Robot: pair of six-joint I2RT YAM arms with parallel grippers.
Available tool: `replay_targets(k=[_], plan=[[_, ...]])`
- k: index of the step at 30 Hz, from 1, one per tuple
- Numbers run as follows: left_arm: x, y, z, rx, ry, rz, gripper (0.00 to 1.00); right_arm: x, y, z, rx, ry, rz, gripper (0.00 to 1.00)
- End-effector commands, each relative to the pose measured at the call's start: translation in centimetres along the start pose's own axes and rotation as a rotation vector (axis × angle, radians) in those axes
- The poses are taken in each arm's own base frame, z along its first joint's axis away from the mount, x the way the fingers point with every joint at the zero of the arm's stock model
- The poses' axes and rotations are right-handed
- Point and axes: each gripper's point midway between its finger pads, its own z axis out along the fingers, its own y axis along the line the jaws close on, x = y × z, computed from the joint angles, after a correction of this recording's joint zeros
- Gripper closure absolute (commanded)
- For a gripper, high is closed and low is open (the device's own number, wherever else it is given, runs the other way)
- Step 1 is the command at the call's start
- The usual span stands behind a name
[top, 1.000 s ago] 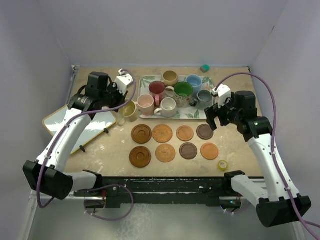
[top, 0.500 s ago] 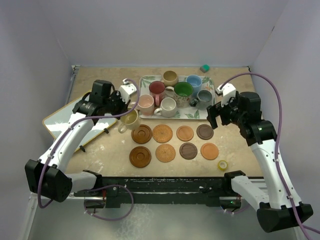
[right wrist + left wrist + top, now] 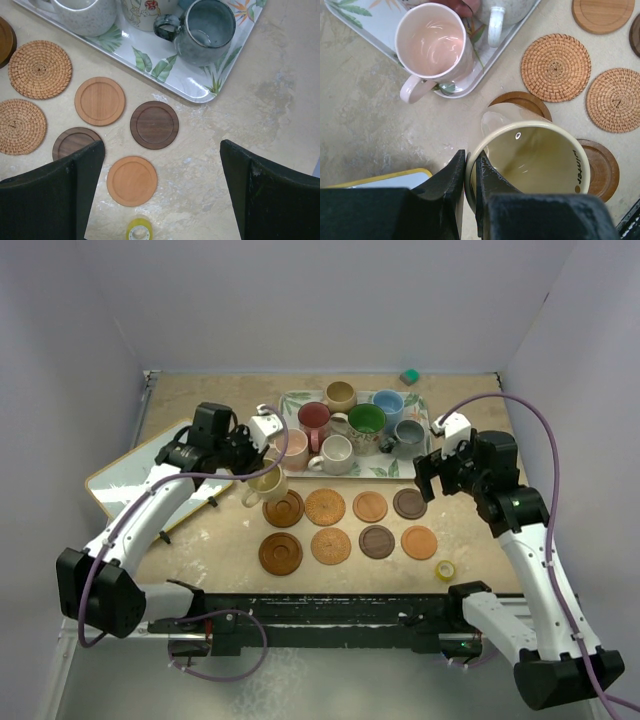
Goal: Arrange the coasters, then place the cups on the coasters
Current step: Place the cup on the coaster.
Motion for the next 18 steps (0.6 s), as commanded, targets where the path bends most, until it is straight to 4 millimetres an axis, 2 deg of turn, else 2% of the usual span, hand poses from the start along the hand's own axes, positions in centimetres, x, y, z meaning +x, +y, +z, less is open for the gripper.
replay_targets(k=[1, 18], plan=[[-2.9, -0.3, 0.3, 0.026, -0.109, 0.083, 0.97, -0.6, -0.4, -0.3, 0.03, -0.05, 0.0, 0.0], [-1.4, -0.2, 3.7, 0.067, -0.006, 0.094, 0.97, -0.2, -0.2, -0.4, 0.024, -0.053, -0.005, 0.0]])
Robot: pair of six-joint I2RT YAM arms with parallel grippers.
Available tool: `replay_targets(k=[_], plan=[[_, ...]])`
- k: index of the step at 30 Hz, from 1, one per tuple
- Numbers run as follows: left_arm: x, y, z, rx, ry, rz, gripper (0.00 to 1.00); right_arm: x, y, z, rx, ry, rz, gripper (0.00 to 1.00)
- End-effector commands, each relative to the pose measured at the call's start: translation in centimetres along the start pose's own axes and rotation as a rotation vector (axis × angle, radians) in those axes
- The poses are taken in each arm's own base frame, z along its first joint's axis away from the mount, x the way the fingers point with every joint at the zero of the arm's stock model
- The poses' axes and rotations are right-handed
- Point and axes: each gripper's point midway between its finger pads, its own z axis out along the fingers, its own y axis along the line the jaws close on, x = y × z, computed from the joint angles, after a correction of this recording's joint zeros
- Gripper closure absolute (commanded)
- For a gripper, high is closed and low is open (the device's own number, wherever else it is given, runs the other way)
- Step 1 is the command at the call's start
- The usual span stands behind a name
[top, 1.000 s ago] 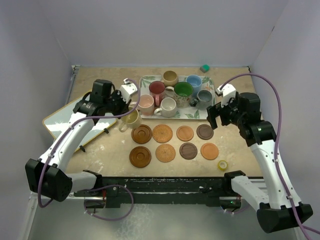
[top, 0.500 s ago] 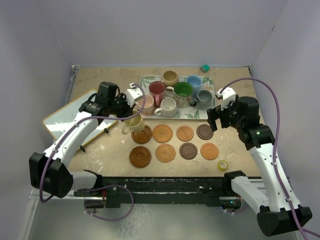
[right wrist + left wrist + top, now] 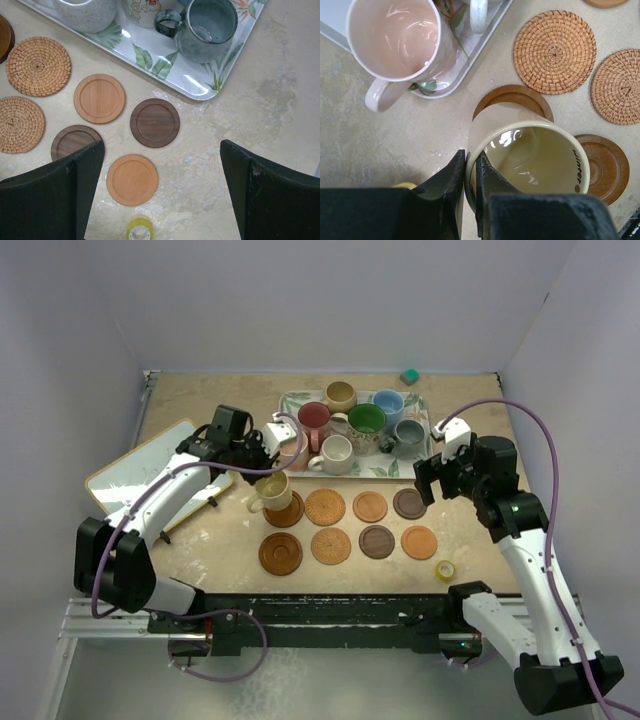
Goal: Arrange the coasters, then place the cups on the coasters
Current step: Place the cup on the coaster.
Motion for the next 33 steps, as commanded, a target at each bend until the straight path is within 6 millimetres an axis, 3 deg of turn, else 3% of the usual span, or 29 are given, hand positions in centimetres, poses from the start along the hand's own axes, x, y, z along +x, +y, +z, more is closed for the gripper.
replay_targets(k=[1, 14, 33], plan=[[-3.8, 0.7, -0.3, -0.018, -0.092, 0.075, 0.97, -0.8, -0.4, -0.2, 0.021, -0.041, -0.002, 0.0], [-2.4, 0.3, 2.4, 0.002, -0.01, 0.046, 0.97, -0.6, -0.3, -0.1, 0.014, -0.033, -0.006, 0.0], [-1.6, 0.0, 3.7, 0.034, 0.034, 0.065, 0.97, -0.5, -0.3, -0.1, 0.013, -0.03, -0.008, 0.0]])
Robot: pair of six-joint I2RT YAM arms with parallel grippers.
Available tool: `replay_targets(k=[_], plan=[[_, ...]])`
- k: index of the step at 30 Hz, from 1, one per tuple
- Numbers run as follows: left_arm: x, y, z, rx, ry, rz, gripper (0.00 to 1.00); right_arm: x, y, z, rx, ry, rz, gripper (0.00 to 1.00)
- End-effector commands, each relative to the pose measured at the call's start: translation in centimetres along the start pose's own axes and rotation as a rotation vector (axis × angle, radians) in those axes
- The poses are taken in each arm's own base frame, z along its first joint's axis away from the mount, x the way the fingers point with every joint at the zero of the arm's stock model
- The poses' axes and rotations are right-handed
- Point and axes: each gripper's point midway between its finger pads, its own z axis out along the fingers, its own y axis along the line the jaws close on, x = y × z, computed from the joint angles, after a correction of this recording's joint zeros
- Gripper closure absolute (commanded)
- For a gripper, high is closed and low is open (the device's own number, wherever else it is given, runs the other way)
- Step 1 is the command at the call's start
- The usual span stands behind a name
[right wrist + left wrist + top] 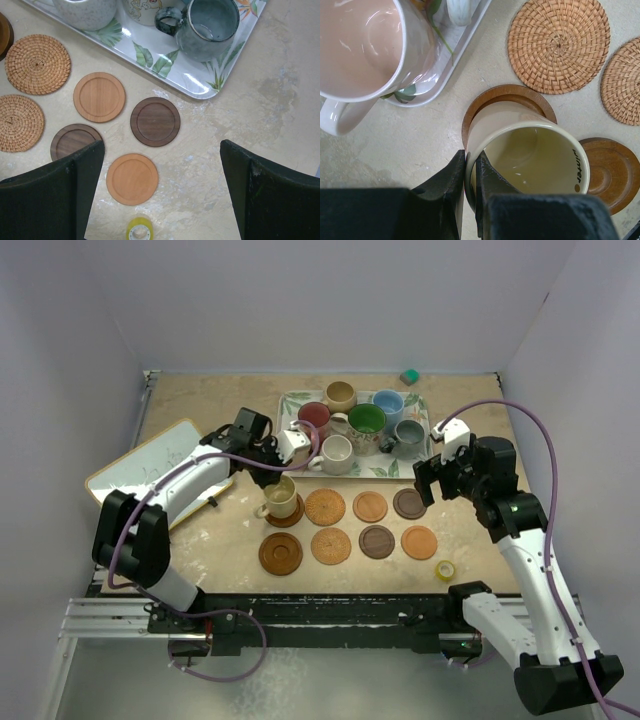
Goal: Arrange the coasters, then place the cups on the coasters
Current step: Place the cup on the coaster.
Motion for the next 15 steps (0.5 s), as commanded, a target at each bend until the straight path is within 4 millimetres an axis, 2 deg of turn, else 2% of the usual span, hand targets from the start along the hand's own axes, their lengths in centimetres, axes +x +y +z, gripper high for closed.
replay_targets(k=[1, 15], plan=[[-3.41, 0.94, -0.89, -0.023, -0.089, 0.053, 0.97, -0.77, -0.34, -0.16, 0.015, -0.035, -0.007, 0.0], [-2.8, 0.44, -0.39, 0.005, -0.072, 0.055, 0.97, -0.67, -0.34, -0.09, 0.014, -0.031, -0.009, 0.0]])
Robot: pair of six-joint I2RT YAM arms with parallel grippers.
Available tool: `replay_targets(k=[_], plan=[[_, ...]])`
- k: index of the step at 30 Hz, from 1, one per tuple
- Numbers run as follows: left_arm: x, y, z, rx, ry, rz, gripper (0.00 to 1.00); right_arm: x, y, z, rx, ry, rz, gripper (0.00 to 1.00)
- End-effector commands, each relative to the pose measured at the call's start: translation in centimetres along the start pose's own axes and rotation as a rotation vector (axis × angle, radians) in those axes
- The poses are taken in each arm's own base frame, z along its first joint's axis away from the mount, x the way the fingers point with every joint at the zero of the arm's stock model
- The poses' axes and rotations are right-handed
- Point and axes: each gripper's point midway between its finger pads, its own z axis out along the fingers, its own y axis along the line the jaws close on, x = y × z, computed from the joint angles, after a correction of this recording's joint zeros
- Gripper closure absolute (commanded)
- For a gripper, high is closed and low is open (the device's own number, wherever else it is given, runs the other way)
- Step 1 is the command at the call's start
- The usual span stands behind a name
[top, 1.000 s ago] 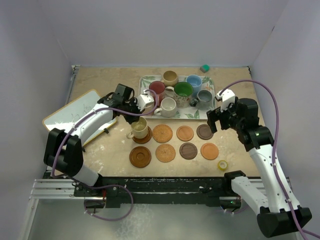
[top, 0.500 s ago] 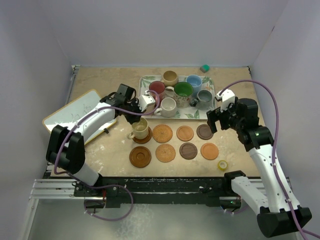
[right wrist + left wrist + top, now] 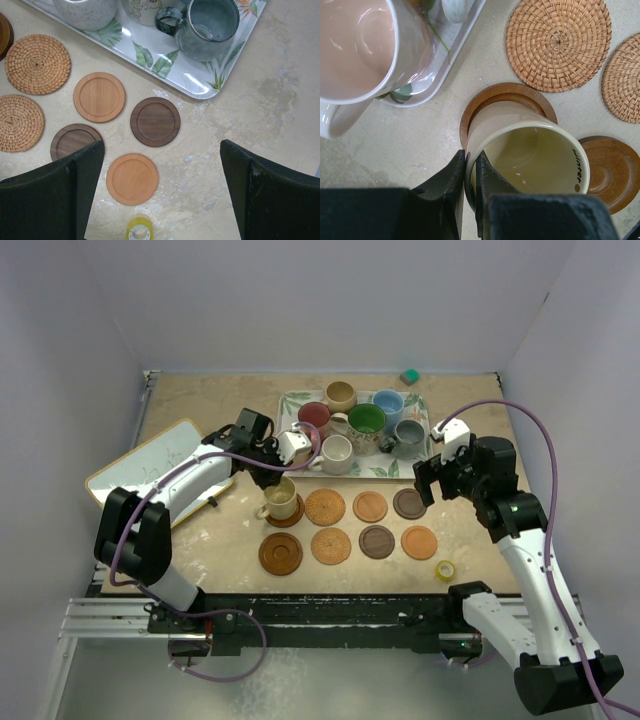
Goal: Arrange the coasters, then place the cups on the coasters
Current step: Place the cup on the coaster.
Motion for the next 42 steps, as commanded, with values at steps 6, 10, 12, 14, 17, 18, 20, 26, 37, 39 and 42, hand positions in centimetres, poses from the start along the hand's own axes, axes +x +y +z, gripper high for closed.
replay_targets(k=[6, 10, 12, 14, 17, 18, 20, 26, 37, 39, 42], plan=[[-3.1, 0.2, -1.0, 0.0, -0.095, 0.044, 0.96, -0.6, -0.4, 0.0, 0.014, -0.027, -0.009, 0.0], [-3.1, 0.1, -0.9, 0.004, -0.104, 0.044, 0.94, -0.6, -0.4, 0.0, 0.014, -0.026, -0.009, 0.0], [-3.0, -0.1, -0.8, 0.012, -0.106, 0.045, 0.92, -0.5, -0.4, 0.1, 0.014, -0.024, -0.01, 0.0], [-3.0, -0.2, -0.7, 0.018, -0.104, 0.043, 0.91, -0.5, -0.4, 0.1, 0.013, -0.023, -0.01, 0.0], [-3.1, -0.2, -0.7, 0.023, -0.108, 0.041, 0.9, -0.5, -0.4, 0.0, 0.014, -0.023, -0.011, 0.0], [-3.1, -0.3, -0.7, 0.026, -0.109, 0.042, 0.89, -0.5, -0.4, 0.1, 0.013, -0.023, -0.011, 0.0], [-3.1, -0.3, -0.7, 0.028, -0.108, 0.041, 0.88, -0.5, -0.4, 0.1, 0.013, -0.023, -0.011, 0.0], [-3.6, 0.0, -1.7, 0.011, -0.104, 0.062, 0.79, -0.5, -0.4, 0.1, 0.014, -0.024, -0.013, 0.0], [-7.4, 1.6, -6.5, -0.108, -0.19, 0.135, 0.58, -0.6, -0.4, 0.0, 0.015, -0.027, -0.016, 0.0], [-7.9, 2.0, -7.1, -0.135, -0.199, 0.143, 0.57, -0.6, -0.4, 0.0, 0.015, -0.029, -0.016, 0.0], [-8.7, 2.8, -7.6, -0.173, -0.216, 0.141, 0.54, -0.6, -0.4, -0.1, 0.015, -0.03, -0.016, 0.0]])
